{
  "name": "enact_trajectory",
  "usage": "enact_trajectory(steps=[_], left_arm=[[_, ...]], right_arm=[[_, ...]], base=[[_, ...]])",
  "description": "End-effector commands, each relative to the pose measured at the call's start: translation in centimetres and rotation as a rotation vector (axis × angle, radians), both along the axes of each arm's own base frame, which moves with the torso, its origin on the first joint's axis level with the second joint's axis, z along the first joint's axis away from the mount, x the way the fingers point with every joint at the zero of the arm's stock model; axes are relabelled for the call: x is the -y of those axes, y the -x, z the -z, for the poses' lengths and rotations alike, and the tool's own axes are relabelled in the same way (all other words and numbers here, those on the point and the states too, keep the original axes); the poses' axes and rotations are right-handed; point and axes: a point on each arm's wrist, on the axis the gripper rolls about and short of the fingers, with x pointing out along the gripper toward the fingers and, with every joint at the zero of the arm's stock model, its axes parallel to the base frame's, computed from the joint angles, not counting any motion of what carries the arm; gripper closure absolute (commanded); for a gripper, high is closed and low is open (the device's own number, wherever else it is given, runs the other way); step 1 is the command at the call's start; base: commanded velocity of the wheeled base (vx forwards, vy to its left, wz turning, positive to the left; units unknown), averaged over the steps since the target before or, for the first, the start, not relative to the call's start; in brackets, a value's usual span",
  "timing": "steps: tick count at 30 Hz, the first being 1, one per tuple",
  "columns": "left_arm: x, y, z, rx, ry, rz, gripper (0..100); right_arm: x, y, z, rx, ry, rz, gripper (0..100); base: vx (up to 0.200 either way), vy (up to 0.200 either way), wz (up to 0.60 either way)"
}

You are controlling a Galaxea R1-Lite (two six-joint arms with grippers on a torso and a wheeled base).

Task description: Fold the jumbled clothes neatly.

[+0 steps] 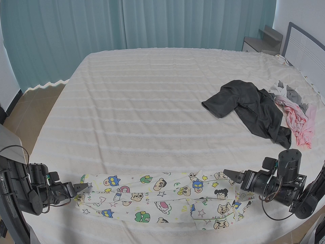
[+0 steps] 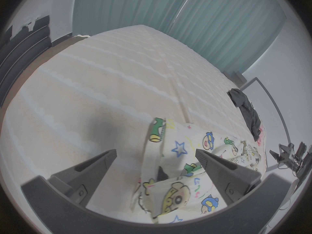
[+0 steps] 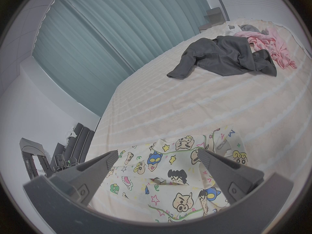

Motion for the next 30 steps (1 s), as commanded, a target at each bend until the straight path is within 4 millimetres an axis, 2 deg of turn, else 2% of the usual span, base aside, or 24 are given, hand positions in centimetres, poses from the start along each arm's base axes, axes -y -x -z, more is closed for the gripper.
enact_trajectory(steps=[1, 7, 15, 16, 25, 29, 30], left_arm=[[1.6, -0.8, 0.5, -0.004, -0.002, 0.068, 0], [2.7, -2.0, 1.7, -0.017, -0.042, 0.096, 0], [3.7, -1.5, 2.1, -0.070, -0.037, 0.136, 0], [3.7, -1.4, 2.1, -0.073, -0.037, 0.136, 100], [3.7, -0.8, 2.0, -0.089, -0.034, 0.132, 100], [3.5, -0.6, 1.3, -0.069, -0.037, 0.121, 100], [3.2, -0.6, 0.5, -0.046, -0.038, 0.111, 100]], right_arm=[[0.0, 0.1, 0.1, -0.003, 0.001, -0.001, 0], [0.0, 0.1, 0.1, -0.006, 0.005, 0.000, 0], [0.0, 0.1, 0.1, -0.005, 0.005, 0.000, 0], [0.0, 0.1, 0.1, -0.006, 0.005, 0.000, 0], [0.1, 0.1, 0.1, -0.007, 0.003, 0.001, 0], [0.1, 0.1, 0.1, -0.006, 0.003, 0.001, 0], [0.1, 0.1, 0.1, -0.005, 0.003, 0.002, 0]], base=[[0.000, 0.000, 0.00], [0.000, 0.000, 0.00], [0.000, 0.000, 0.00], [0.000, 0.000, 0.00], [0.000, 0.000, 0.00], [0.000, 0.000, 0.00], [0.000, 0.000, 0.00]])
